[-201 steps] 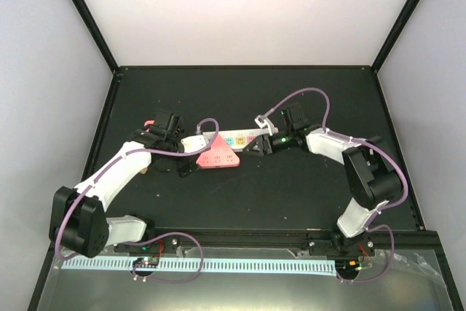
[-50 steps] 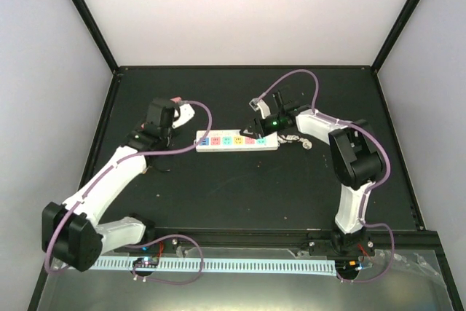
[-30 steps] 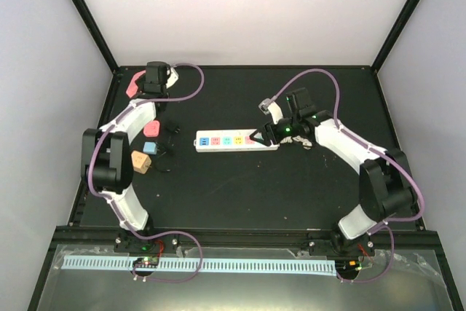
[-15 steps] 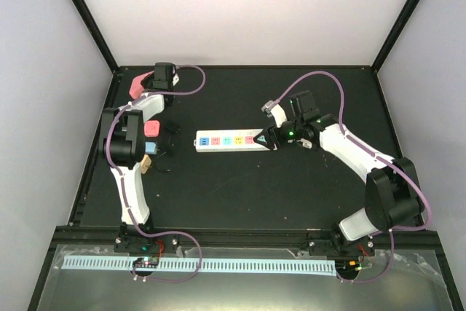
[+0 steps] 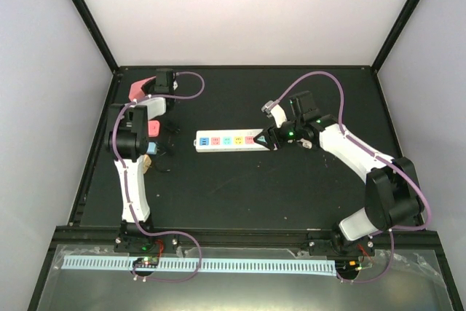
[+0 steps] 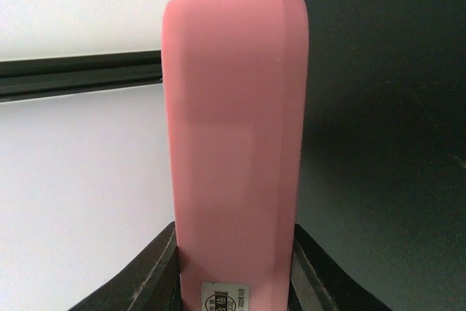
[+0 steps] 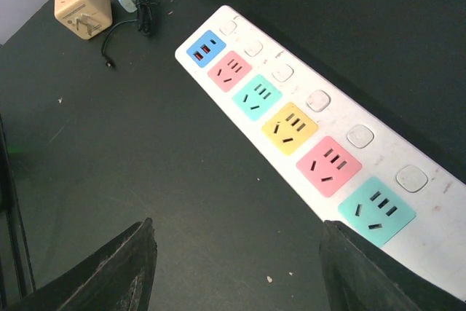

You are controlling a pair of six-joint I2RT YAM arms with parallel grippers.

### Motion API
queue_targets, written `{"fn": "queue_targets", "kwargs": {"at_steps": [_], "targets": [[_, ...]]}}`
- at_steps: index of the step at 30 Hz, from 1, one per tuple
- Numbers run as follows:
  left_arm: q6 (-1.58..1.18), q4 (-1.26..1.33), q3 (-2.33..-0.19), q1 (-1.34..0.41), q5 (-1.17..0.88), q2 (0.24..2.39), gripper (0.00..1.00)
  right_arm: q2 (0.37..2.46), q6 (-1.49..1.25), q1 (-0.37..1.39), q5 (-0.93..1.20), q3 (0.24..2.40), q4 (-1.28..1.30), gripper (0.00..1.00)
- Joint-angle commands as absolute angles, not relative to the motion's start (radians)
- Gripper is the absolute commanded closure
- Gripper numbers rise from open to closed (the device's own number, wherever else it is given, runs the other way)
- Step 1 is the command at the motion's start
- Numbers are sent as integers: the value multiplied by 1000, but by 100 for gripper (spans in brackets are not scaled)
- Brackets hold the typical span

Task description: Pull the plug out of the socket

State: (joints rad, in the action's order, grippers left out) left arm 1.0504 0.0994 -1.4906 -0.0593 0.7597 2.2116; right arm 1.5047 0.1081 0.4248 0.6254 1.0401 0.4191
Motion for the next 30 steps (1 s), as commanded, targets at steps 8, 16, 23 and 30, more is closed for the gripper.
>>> {"fn": "queue_targets", "kwargs": {"at_steps": [8,16,23,30], "targets": [[951,21,-1570,-47,765,2238,63,1519,131,420,614,1036,402,36],[871,-86,-1571,-49,724,2236,47,1520,132,421,613,1036,403,36],[802,-191,-1577,-53,659,2200,25,1522,136,421,611,1033,400,35],[731,-293,-1548,-66,566,2122,6,1525,148,421,599,1030,394,33]]}}
